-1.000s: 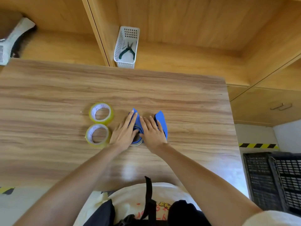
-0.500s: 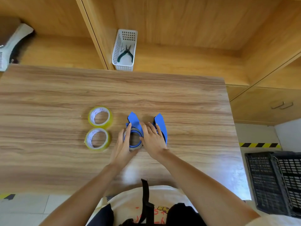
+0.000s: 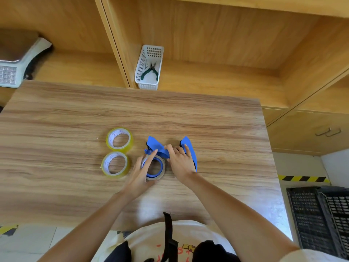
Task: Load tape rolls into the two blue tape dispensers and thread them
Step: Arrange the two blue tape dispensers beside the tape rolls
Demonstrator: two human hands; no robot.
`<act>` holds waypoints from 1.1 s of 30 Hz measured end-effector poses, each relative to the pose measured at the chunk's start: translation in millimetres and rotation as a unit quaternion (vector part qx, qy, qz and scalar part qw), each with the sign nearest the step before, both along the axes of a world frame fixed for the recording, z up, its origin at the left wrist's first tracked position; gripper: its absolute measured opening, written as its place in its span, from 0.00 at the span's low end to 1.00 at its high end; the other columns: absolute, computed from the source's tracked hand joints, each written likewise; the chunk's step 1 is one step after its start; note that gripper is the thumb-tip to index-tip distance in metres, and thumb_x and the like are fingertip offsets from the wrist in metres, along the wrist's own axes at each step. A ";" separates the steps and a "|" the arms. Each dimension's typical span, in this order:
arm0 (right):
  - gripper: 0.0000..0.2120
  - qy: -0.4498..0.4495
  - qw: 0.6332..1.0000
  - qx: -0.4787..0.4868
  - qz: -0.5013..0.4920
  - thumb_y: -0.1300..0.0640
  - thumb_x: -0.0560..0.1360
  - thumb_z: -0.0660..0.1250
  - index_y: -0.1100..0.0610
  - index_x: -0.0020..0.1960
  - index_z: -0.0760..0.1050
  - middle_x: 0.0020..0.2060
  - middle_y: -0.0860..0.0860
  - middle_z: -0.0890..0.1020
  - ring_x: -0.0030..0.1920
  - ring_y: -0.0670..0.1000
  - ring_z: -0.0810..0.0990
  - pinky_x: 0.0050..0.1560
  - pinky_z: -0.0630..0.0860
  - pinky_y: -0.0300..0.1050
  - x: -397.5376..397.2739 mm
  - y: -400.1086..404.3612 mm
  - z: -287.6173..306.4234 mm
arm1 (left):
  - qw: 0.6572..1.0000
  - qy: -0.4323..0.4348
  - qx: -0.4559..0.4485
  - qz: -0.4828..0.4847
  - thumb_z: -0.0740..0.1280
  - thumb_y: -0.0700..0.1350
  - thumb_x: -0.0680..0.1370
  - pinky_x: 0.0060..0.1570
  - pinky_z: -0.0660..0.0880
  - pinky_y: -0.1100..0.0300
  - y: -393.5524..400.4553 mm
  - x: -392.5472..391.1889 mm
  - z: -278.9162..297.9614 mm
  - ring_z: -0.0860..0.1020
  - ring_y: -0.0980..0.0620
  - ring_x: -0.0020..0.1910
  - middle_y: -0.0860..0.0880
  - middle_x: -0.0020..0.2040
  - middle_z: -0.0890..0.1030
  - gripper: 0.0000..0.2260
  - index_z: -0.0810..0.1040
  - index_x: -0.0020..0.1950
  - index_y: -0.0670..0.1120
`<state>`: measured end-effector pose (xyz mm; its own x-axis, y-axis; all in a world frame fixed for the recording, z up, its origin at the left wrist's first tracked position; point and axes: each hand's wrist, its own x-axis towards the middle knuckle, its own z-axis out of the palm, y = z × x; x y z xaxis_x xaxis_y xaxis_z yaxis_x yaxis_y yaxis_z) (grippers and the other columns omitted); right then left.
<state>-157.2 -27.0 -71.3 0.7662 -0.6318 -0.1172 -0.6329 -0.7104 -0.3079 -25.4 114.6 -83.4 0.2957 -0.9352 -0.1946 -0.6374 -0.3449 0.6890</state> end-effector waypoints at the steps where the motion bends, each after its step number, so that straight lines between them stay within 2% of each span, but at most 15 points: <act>1: 0.20 -0.003 1.000 0.012 -0.004 0.61 0.78 0.64 0.53 0.67 0.64 0.52 0.51 0.79 0.60 0.55 0.75 0.76 0.52 0.56 -0.1 -1.6 1.7 | 1.000 0.004 -0.004 -0.003 0.74 0.41 0.70 0.61 0.66 0.64 0.6 -0.4 1.6 0.61 0.53 0.74 0.50 0.73 0.57 0.48 0.47 0.78 0.64; 4: 0.20 -0.025 0.997 0.069 -0.034 0.58 0.78 0.66 0.52 0.67 0.64 0.55 0.50 0.79 0.62 0.53 0.73 0.76 0.53 0.54 -0.7 -7.6 6.2 | 0.999 0.021 -0.025 0.001 0.74 0.42 0.69 0.68 0.65 0.59 1.0 -0.5 8.9 0.60 0.53 0.75 0.51 0.73 0.57 0.47 0.48 0.77 0.67; 6: 0.18 -0.058 0.992 0.100 -0.049 0.59 0.77 0.67 0.51 0.64 0.66 0.55 0.48 0.78 0.61 0.52 0.72 0.73 0.59 0.52 -1.9 -11.2 8.2 | 0.999 0.006 -0.048 0.011 0.74 0.48 0.69 0.69 0.65 0.58 1.7 -1.7 17.1 0.61 0.54 0.75 0.52 0.72 0.59 0.46 0.49 0.76 0.68; 8: 0.16 -0.089 0.988 0.115 -0.060 0.64 0.75 0.65 0.51 0.60 0.70 0.55 0.47 0.78 0.59 0.52 0.73 0.67 0.64 0.48 -2.6 -13.8 8.8 | 0.997 -0.026 -0.076 0.020 0.74 0.54 0.69 0.67 0.65 0.61 2.8 -4.0 25.8 0.63 0.55 0.73 0.52 0.70 0.62 0.44 0.51 0.76 0.67; 12: 0.25 -0.090 0.986 0.124 -0.064 0.74 0.64 0.61 0.49 0.52 0.75 0.50 0.45 0.79 0.56 0.53 0.74 0.60 0.68 0.44 -3.8 -17.0 8.7 | 0.991 -0.057 -0.114 0.029 0.76 0.56 0.67 0.65 0.70 0.56 17.0 -9.5 32.2 0.69 0.51 0.69 0.49 0.69 0.64 0.44 0.53 0.76 0.65; 15: 0.27 -0.089 0.985 0.129 -0.069 0.76 0.61 0.59 0.50 0.49 0.77 0.49 0.45 0.80 0.54 0.52 0.74 0.58 0.67 0.42 -4.2 -18.4 12.8 | 0.995 -0.076 -0.067 0.025 0.72 0.61 0.65 0.61 0.72 0.56 50.1 -15.8 24.6 0.70 0.51 0.66 0.49 0.69 0.64 0.45 0.51 0.76 0.68; 17: 0.27 -0.094 0.984 0.135 -0.070 0.77 0.62 0.57 0.51 0.48 0.78 0.46 0.45 0.81 0.52 0.51 0.74 0.57 0.68 0.42 -4.2 -19.2 16.2 | 0.996 -0.076 -0.033 0.043 0.73 0.63 0.64 0.60 0.72 0.58 80.0 -18.9 11.7 0.71 0.50 0.65 0.50 0.69 0.65 0.45 0.54 0.76 0.66; 19: 0.27 -0.095 0.982 0.148 -0.065 0.77 0.61 0.55 0.51 0.46 0.78 0.43 0.46 0.82 0.51 0.51 0.75 0.57 0.70 0.44 -4.7 -19.7 19.1 | 0.995 -0.067 -0.010 0.080 0.74 0.62 0.63 0.58 0.74 0.56 107.3 -19.4 -0.7 0.74 0.48 0.64 0.51 0.67 0.67 0.44 0.56 0.75 0.66; 21: 0.27 -0.102 0.978 0.167 -0.065 0.77 0.60 0.53 0.49 0.42 0.76 0.39 0.46 0.82 0.50 0.51 0.76 0.56 0.72 0.47 -5.0 -20.5 22.6 | 0.993 -0.060 0.006 0.101 0.73 0.60 0.61 0.56 0.76 0.52 125.2 -16.5 -9.2 0.75 0.45 0.62 0.51 0.66 0.67 0.45 0.53 0.73 0.71; 24: 0.25 -0.100 0.976 0.184 -0.067 0.76 0.60 0.52 0.49 0.39 0.73 0.36 0.44 0.79 0.47 0.51 0.78 0.54 0.73 0.48 -4.0 -21.1 27.3 | 0.991 -0.034 0.023 0.127 0.72 0.60 0.62 0.52 0.76 0.54 130.5 -13.1 -7.9 0.75 0.46 0.58 0.53 0.66 0.65 0.43 0.53 0.72 0.72; 26: 0.24 -0.098 0.975 0.187 -0.070 0.76 0.61 0.52 0.49 0.39 0.72 0.35 0.44 0.78 0.46 0.51 0.78 0.53 0.73 0.47 -3.8 -22.0 28.8 | 0.990 -0.038 0.039 0.132 0.71 0.61 0.62 0.52 0.77 0.53 123.6 -12.2 -5.2 0.75 0.45 0.58 0.53 0.68 0.64 0.42 0.56 0.73 0.69; 29: 0.23 -0.086 0.976 0.183 -0.079 0.76 0.60 0.52 0.49 0.40 0.71 0.35 0.44 0.77 0.46 0.51 0.76 0.53 0.71 0.46 -5.9 -24.7 29.4 | 0.986 -0.101 0.066 0.117 0.71 0.66 0.61 0.65 0.71 0.47 106.3 -12.9 -0.2 0.68 0.45 0.70 0.51 0.73 0.63 0.45 0.58 0.76 0.63; 31: 0.23 -0.087 0.977 0.173 -0.085 0.75 0.61 0.52 0.50 0.41 0.71 0.36 0.45 0.77 0.45 0.51 0.75 0.52 0.70 0.46 -9.6 -29.1 29.3 | 0.988 -0.147 0.031 0.045 0.71 0.67 0.65 0.73 0.61 0.46 92.0 -14.4 4.2 0.60 0.46 0.77 0.50 0.76 0.60 0.44 0.58 0.77 0.60; 33: 0.22 -0.092 0.979 0.160 -0.088 0.75 0.62 0.53 0.53 0.45 0.73 0.37 0.46 0.76 0.44 0.50 0.74 0.50 0.68 0.45 -14.5 -34.0 30.5 | 0.982 -0.185 -0.004 -0.029 0.68 0.65 0.71 0.76 0.51 0.49 69.3 -17.1 11.4 0.54 0.46 0.79 0.50 0.78 0.58 0.40 0.57 0.78 0.57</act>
<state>-171.7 -61.0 -40.8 0.6749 -0.7102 -0.2005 -0.6501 -0.4436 -0.6169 -42.5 183.9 -71.9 0.2919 -0.9534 -0.0764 -0.8627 -0.2969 0.4094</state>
